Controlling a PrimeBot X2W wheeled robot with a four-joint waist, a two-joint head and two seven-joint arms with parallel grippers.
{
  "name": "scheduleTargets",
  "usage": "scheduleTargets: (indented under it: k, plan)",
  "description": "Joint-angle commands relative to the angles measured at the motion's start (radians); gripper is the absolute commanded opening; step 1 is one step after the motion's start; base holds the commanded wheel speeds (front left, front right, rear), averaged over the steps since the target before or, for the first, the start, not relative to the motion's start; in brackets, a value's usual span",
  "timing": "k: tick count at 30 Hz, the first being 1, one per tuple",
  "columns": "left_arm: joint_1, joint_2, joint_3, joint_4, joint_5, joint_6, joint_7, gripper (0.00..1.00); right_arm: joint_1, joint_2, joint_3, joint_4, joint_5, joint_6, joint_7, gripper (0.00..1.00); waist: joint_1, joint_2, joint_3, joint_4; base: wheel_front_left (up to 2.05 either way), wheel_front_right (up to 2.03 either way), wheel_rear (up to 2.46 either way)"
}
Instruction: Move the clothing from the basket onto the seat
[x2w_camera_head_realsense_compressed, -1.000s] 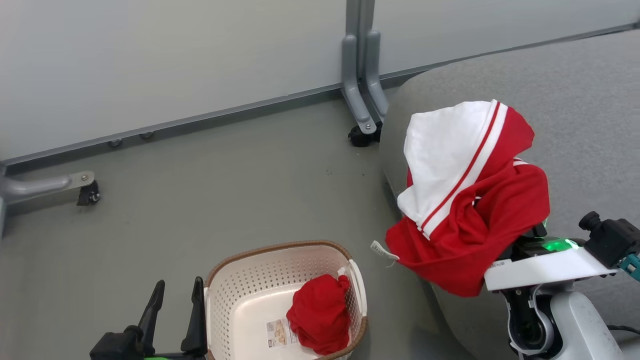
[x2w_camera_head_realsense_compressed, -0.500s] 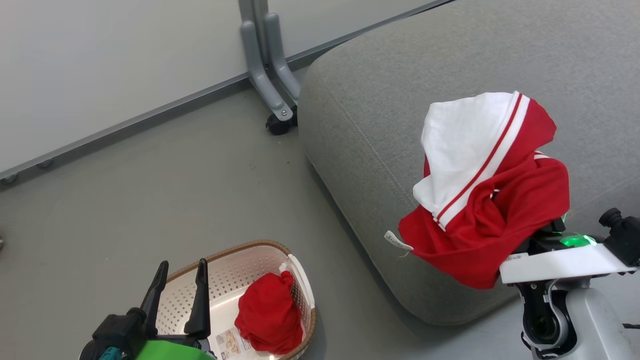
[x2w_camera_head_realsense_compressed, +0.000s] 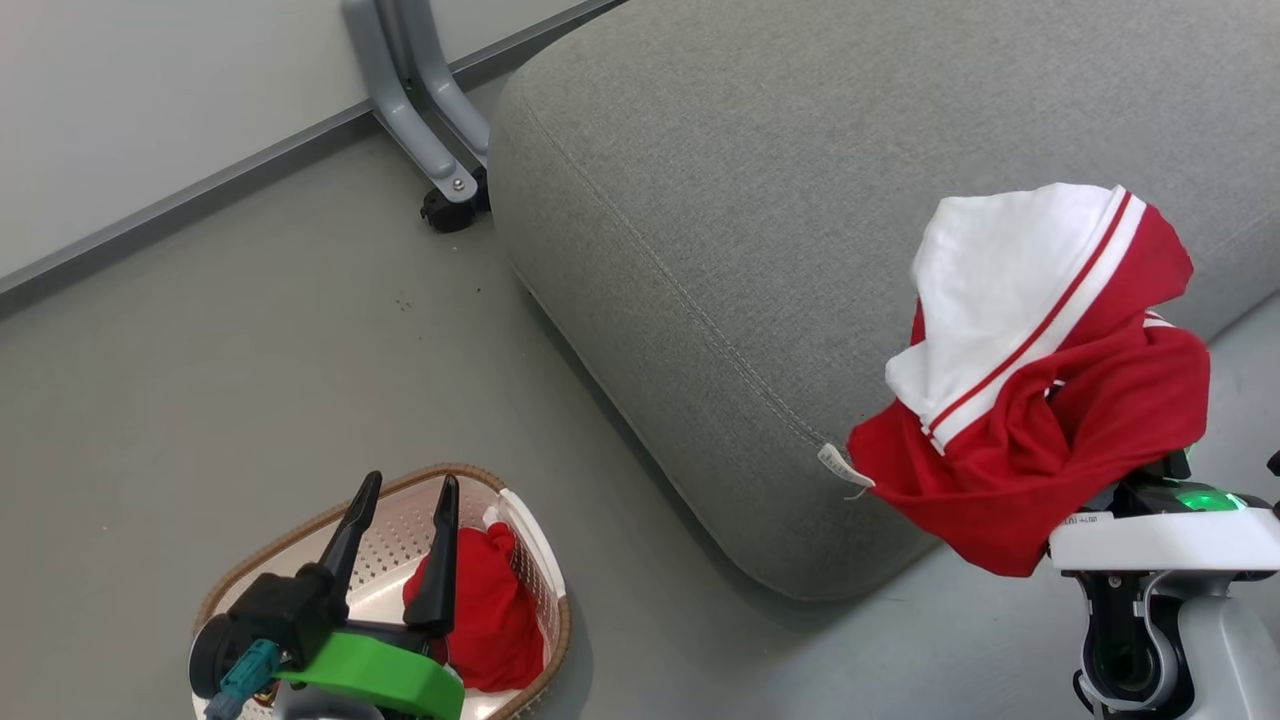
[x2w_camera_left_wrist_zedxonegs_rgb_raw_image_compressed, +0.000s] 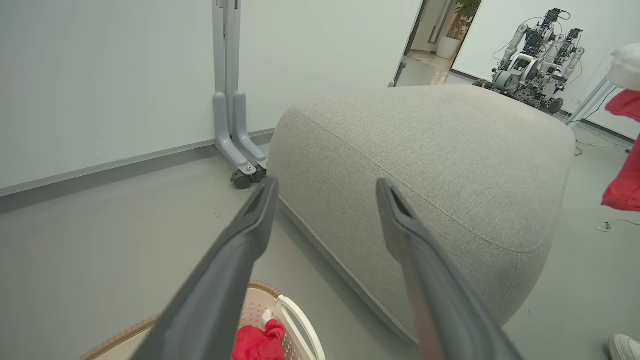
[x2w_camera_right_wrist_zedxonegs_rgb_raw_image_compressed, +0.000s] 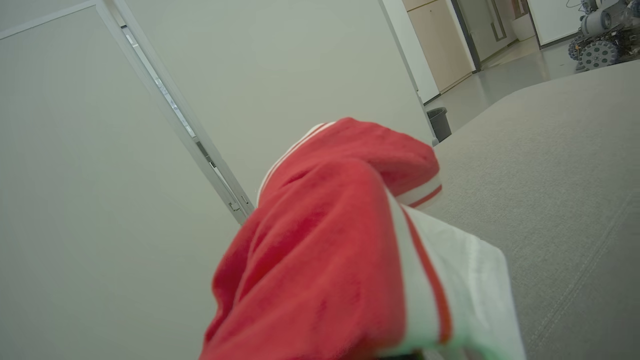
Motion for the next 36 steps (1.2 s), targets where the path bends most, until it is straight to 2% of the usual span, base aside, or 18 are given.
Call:
scheduleTargets:
  k: [1, 7, 13, 25, 30, 36]
  plan:
    - [-0.017, 0.015, -0.002, 0.004, -0.01, -0.002, 0.0, 1.0, 0.007, 0.003, -0.006, -0.009, -0.011, 0.0, -0.003, 0.0, 0.0, 0.0, 0.008, -0.007, 0.0, 0.0, 0.0]
    - [-0.014, 0.015, 0.01, -0.003, -0.015, -0.002, 0.0, 1.0, -0.022, 0.001, -0.004, -0.001, -0.023, 0.0, -0.003, 0.0, 0.0, 0.0, 0.014, -0.008, 0.0, 0.0, 0.0]
    - [0.004, 0.027, 0.014, -0.033, 0.023, -0.002, 0.0, 1.0, -0.108, -0.059, 0.01, 0.026, -0.066, 0.0, -0.003, 0.0, 0.0, 0.0, 0.051, -0.013, 0.0, 0.0, 0.0]
    - [-0.14, 0.135, -0.088, -0.094, 0.038, -0.002, 0.0, 1.0, -0.489, -0.179, -0.178, 0.088, -0.106, 0.0, -0.003, 0.0, 0.0, 0.0, 0.31, 0.079, 0.0, 0.0, 0.0]
    - [-0.222, 0.192, -0.138, -0.123, 0.046, -0.002, 0.0, 1.0, -0.675, -0.224, -0.262, 0.173, -0.101, 0.0, -0.003, 0.0, 0.0, 0.0, 0.433, 0.124, 0.0, 0.0, 0.0]
    - [-0.298, 0.219, -0.168, -0.146, 0.045, -0.002, 0.0, 1.0, -0.834, -0.29, -0.304, 0.302, -0.116, 0.0, -0.003, 0.0, 0.0, 0.0, 0.541, 0.19, 0.0, 0.0, 0.0]
